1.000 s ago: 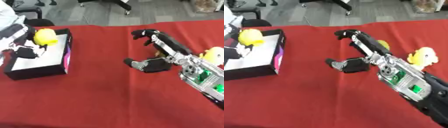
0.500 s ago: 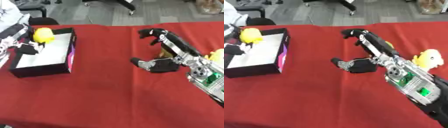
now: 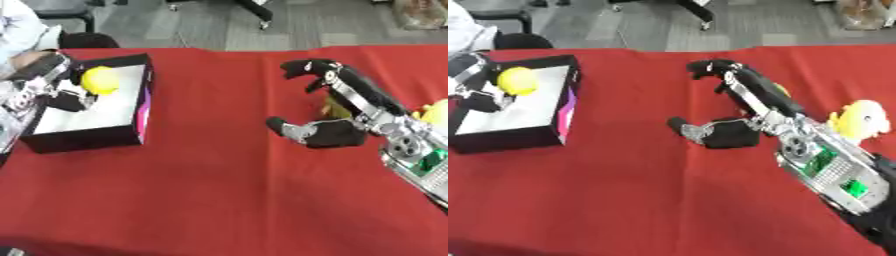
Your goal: Pick up the objects with one hand, pass them to the other hand, and then place them into the box on the other side of the table.
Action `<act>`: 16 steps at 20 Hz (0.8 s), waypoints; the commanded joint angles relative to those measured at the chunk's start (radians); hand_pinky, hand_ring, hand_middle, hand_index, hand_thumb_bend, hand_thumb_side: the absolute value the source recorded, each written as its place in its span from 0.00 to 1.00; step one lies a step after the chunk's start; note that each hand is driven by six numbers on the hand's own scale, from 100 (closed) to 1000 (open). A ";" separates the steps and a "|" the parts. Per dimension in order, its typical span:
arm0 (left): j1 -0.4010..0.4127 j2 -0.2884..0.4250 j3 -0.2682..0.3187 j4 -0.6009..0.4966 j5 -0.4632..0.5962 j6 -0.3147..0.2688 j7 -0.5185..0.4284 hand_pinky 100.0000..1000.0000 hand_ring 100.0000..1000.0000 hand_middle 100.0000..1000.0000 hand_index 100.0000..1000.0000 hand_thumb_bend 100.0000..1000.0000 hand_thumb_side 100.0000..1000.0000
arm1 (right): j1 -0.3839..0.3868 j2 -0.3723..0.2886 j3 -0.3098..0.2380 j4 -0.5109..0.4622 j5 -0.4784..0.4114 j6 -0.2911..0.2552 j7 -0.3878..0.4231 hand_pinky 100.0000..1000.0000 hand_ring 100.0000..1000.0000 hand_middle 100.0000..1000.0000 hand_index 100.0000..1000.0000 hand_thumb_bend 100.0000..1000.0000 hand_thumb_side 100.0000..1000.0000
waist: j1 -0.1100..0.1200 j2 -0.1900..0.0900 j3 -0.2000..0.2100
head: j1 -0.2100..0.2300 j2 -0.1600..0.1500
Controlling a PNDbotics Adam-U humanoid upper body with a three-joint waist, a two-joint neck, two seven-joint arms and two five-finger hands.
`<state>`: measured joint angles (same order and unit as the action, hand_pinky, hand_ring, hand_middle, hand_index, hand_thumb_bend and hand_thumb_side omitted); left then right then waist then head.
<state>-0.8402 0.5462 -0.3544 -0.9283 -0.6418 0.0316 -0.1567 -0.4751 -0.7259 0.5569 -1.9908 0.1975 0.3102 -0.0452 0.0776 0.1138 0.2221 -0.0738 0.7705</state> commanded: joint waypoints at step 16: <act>-0.021 0.022 0.092 -0.029 0.026 0.123 0.099 0.80 0.71 0.64 0.77 0.00 0.18 | -0.001 -0.042 -0.021 -0.009 0.019 -0.023 -0.008 0.71 0.87 0.74 0.87 0.42 0.43 | -0.018 0.004 -0.005 | -0.060 0.000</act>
<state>-0.8471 0.5254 -0.2716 -0.9169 -0.6412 0.1473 -0.0701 -0.4655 -0.7361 0.5534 -1.9908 0.2094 0.2938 -0.0492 0.0745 0.1177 0.2161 -0.1241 0.7713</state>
